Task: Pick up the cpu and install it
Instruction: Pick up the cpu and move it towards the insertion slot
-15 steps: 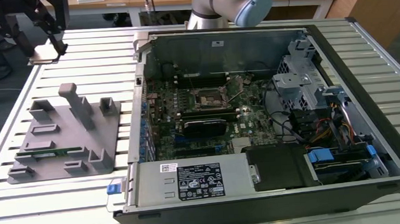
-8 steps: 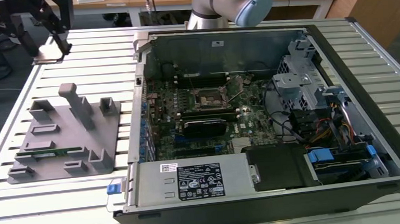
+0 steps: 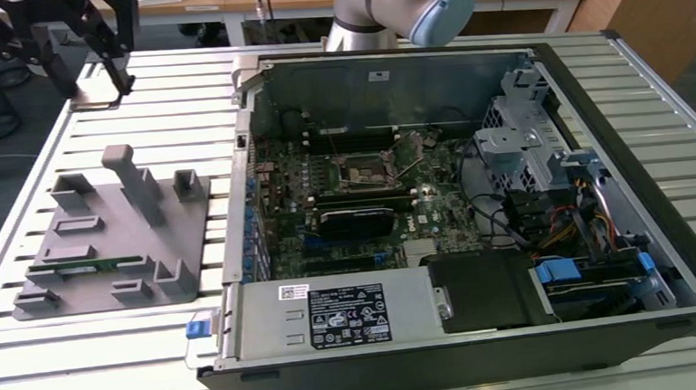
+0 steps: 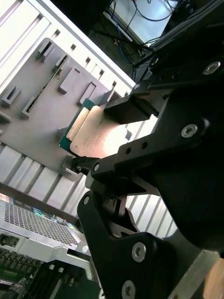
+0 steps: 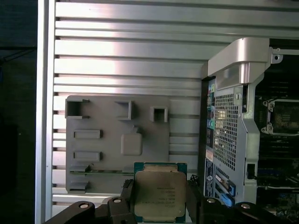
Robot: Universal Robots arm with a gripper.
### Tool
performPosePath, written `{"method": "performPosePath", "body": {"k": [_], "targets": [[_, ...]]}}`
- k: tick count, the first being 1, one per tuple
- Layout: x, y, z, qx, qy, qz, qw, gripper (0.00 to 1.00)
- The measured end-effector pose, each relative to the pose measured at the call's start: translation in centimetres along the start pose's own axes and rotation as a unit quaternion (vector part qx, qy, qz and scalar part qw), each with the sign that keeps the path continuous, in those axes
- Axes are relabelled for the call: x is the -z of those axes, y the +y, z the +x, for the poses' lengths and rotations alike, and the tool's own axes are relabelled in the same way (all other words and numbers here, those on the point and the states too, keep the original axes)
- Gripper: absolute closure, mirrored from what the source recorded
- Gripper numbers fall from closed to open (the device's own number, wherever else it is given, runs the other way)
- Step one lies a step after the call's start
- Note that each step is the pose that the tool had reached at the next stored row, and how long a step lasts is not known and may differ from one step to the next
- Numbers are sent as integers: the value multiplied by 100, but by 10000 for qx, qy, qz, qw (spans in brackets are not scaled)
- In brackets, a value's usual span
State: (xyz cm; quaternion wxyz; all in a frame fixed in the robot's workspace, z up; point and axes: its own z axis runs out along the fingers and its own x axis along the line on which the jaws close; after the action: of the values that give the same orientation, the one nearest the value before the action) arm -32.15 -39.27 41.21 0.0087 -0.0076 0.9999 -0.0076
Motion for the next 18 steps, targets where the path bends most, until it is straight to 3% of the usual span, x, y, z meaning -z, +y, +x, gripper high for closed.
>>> {"method": "performPosePath", "body": {"k": [18], "targets": [[-5,-4,-290,0,1,0,10000,47]]}}
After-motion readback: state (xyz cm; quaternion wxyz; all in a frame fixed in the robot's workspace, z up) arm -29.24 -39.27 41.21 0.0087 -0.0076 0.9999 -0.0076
